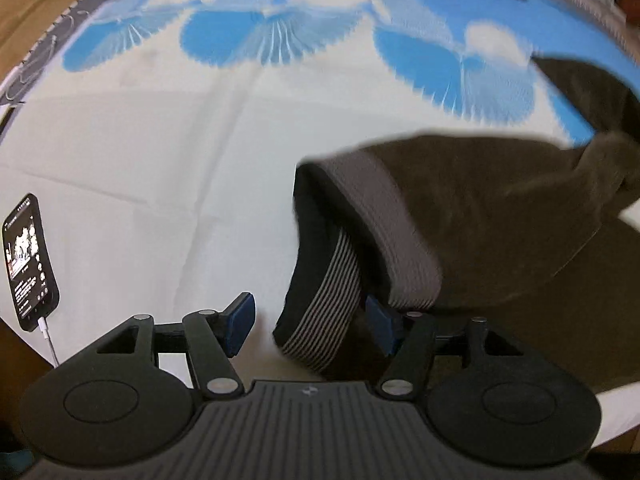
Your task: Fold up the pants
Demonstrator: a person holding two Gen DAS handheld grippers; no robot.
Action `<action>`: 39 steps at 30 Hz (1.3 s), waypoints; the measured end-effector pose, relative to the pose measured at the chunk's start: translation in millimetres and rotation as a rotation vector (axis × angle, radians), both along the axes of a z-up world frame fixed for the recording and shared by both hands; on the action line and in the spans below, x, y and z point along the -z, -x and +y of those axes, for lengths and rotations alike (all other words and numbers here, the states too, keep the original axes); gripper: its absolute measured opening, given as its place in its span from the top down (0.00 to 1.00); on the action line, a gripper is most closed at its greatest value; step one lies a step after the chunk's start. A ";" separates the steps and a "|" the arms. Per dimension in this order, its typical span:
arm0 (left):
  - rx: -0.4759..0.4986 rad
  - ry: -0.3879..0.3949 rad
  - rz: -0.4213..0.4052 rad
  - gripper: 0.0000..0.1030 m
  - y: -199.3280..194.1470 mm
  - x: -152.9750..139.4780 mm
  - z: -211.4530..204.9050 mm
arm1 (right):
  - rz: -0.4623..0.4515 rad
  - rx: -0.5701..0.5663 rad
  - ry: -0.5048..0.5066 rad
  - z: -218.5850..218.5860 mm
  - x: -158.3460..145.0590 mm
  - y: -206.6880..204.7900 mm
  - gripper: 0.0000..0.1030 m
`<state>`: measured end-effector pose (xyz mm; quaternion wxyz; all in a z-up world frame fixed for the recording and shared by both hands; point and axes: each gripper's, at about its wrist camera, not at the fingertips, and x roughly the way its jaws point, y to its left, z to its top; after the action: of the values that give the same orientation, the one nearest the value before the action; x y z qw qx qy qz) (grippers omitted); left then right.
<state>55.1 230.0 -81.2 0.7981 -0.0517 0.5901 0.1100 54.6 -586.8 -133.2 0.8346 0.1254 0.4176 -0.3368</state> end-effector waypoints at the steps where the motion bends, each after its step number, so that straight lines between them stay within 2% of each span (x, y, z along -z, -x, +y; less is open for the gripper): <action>1: 0.009 0.000 -0.006 0.35 -0.6 6.3 0.0 | -0.010 -0.019 0.009 5.3 -4.2 0.2 0.54; 2: 0.011 0.013 -0.008 0.35 -1.1 14.3 1.0 | -0.021 -0.034 0.008 9.9 -8.8 0.2 0.54; 5: 0.001 0.034 0.055 0.35 -4.1 44.3 2.2 | -0.071 -0.084 -0.037 16.4 -22.4 -4.3 0.54; 9: 0.026 0.069 -0.004 0.33 -15.5 46.1 -8.0 | -0.127 -0.190 -0.121 34.1 -38.2 -13.8 0.54; 13: 0.049 0.039 0.021 0.32 -19.2 58.2 -17.0 | -0.139 -0.304 -0.300 52.6 -41.6 -30.0 0.50; 15: 0.062 0.040 0.013 0.39 -18.6 56.8 -18.5 | -0.117 -0.338 -0.307 66.8 -43.0 -36.9 0.50; 17: 0.082 0.040 -0.002 0.63 -18.5 51.6 -20.0 | -0.113 -0.365 -0.284 81.3 -47.8 -42.8 0.50; 18: 0.094 0.041 -0.013 0.69 -19.7 46.5 -21.2 | -0.118 -0.376 -0.272 88.4 -51.1 -44.3 0.51; 19: 0.116 0.034 -0.027 0.87 -17.3 40.5 -22.6 | -0.119 -0.383 -0.263 95.0 -54.0 -45.0 0.51; 20: 0.138 0.004 -0.033 0.88 -14.4 36.0 -24.7 | -0.118 -0.387 -0.261 100.3 -55.4 -47.1 0.51; 23: 0.169 -0.010 -0.033 0.89 -8.7 29.3 -26.3 | -0.126 -0.386 -0.273 114.2 -58.8 -52.9 0.51; 29: 0.140 -0.015 -0.012 0.88 2.7 19.7 -15.1 | -0.114 -0.410 -0.270 151.5 -60.6 -64.3 0.51; 32: 0.124 -0.029 -0.016 0.78 4.7 10.5 -12.4 | -0.103 -0.455 -0.253 169.8 -61.1 -72.1 0.51; 33: 0.111 -0.053 -0.037 0.75 5.2 4.4 -11.0 | -0.104 -0.476 -0.244 176.0 -62.2 -73.5 0.51; 34: 0.081 -0.075 -0.085 0.66 6.4 -6.5 -8.5 | -0.105 -0.494 -0.235 181.5 -63.6 -73.8 0.51; 36: 0.059 -0.039 -0.185 0.65 9.8 -25.9 -7.3 | -0.104 -0.533 -0.221 191.3 -65.0 -75.9 0.51; 37: 0.071 0.017 -0.238 0.65 9.5 -35.1 -10.3 | -0.108 -0.552 -0.219 195.6 -66.0 -76.7 0.51; 39: 0.144 0.109 -0.260 0.61 5.4 -39.3 -26.6 | -0.120 -0.590 -0.214 203.5 -68.4 -77.8 0.51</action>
<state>49.8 203.4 -41.9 0.8696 -0.0666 0.4891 0.0126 132.3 -383.3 -64.8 0.9015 0.1055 0.4190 -0.0262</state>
